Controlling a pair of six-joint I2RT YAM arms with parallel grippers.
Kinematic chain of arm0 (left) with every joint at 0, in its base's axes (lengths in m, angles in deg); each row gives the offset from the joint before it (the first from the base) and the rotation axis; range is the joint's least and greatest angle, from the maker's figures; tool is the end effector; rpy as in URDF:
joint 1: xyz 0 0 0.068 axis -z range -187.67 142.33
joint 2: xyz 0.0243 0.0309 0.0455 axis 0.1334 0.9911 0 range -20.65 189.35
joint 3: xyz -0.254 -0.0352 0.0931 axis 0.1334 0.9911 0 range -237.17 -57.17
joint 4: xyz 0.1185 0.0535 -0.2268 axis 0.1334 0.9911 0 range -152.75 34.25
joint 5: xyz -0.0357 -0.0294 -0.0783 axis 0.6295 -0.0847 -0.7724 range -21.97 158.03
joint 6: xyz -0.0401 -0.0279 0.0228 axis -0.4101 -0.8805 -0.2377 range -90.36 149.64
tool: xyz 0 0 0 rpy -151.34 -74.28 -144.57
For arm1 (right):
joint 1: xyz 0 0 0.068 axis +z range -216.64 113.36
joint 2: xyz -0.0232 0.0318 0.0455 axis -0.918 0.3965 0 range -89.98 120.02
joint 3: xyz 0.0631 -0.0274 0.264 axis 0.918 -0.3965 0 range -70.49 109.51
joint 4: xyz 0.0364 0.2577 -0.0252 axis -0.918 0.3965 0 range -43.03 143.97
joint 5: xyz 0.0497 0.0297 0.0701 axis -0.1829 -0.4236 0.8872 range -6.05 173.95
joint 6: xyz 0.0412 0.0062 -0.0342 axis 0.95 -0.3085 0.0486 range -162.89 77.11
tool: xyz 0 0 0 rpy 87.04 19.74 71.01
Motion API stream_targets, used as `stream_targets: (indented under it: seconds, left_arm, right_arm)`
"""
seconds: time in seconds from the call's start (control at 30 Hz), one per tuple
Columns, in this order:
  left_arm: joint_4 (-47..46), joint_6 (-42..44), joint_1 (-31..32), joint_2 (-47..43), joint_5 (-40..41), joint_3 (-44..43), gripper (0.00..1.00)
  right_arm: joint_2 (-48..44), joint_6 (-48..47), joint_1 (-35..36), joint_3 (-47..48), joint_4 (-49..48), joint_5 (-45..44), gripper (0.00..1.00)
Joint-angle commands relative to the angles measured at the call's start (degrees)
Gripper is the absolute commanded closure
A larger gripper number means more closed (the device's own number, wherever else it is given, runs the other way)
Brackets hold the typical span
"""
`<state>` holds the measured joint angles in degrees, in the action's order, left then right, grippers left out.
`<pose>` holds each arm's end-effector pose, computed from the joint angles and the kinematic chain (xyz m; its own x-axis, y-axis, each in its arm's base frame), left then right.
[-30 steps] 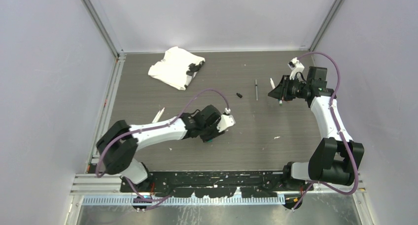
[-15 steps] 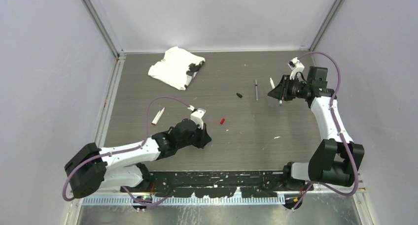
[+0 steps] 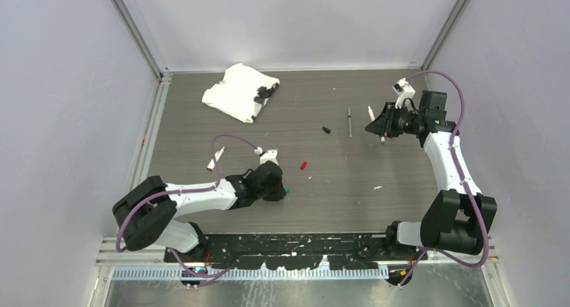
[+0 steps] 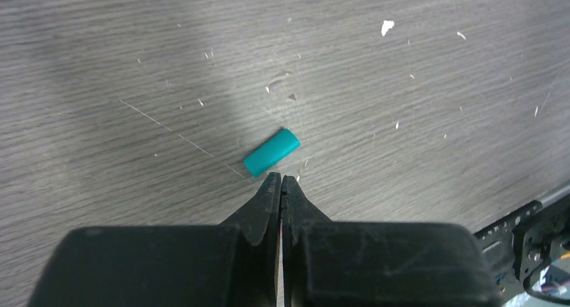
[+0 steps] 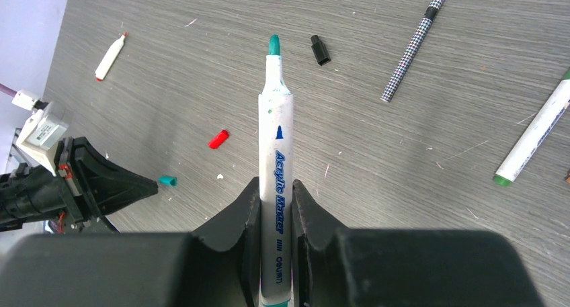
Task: Insert the pens into the pen caps
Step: Insert the pen cap onto the pen.
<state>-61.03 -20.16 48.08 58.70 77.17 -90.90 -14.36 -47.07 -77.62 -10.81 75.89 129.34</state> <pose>0.1507 -0.2112 0.1595 -0.8441 -0.1001 -0.5267 0.1714 0.8804 -0.4421 0.2764 -0.0278 0.2898 -0.6643 0.0768 -0.7435 -0.4111 0.7933 0.4492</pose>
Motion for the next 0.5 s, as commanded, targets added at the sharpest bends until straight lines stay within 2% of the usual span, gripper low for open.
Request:
stream_targets:
  seconds: [0.0,0.47]
  left_arm:
    - [4.2,-1.8,-0.2,1.6,5.0,-2.9,0.99]
    - [8.0,0.6,-1.8,6.0,8.7,-8.0,0.99]
  right_arm:
    - [-1.9,0.1,-0.2,0.3,-1.2,1.5,0.99]
    - [-2.0,0.1,-0.2,0.2,-1.2,1.7,0.99]
